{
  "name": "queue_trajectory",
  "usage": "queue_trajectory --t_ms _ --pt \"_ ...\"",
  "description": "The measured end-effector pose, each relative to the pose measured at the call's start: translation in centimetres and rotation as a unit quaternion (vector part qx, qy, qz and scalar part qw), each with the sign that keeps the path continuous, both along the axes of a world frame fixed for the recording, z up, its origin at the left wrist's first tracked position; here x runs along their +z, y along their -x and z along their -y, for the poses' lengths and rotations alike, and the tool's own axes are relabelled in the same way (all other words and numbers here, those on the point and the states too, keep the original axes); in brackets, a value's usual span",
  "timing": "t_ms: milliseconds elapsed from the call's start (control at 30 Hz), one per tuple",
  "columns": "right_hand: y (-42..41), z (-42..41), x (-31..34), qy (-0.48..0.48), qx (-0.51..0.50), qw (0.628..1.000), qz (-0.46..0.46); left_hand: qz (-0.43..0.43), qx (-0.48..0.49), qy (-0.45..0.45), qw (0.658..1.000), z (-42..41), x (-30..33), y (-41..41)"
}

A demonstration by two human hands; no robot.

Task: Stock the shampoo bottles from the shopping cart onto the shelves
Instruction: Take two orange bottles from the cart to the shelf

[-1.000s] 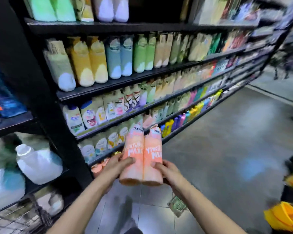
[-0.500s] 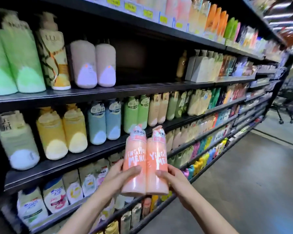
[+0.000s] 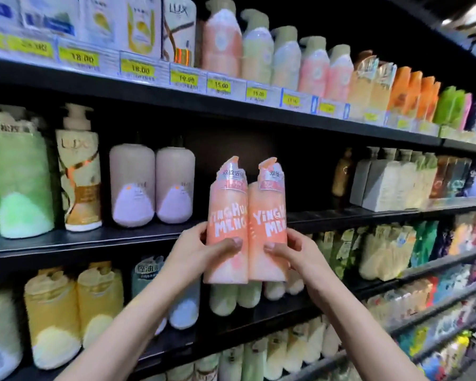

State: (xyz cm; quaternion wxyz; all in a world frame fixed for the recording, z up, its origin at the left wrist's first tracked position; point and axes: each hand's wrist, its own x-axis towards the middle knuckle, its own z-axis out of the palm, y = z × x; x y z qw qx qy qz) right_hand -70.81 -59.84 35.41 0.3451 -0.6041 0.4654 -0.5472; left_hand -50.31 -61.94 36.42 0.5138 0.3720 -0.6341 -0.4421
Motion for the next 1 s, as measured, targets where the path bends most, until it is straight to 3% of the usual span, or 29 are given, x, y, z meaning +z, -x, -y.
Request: queue_trajectory --t_ms 500,633,833,1000 --pt "2.5 13.3 3.9 0.090 0.066 0.994 -0.013 0.090 0.223 0.102 0.965 8.5 4.1 3.3" --pt "2.1 15.3 3.0 0.110 0.051 0.992 -0.036 0.115 0.244 0.114 0.956 9.8 2.9 3.3" --pt "1.8 16.6 2.6 0.107 0.068 0.990 -0.065 0.074 0.243 0.118 0.960 11.0 1.4 3.4" --pt "3.2 17.2 3.1 0.059 0.133 0.985 -0.096 0.191 0.310 0.139 0.921 11.3 0.8 3.9"
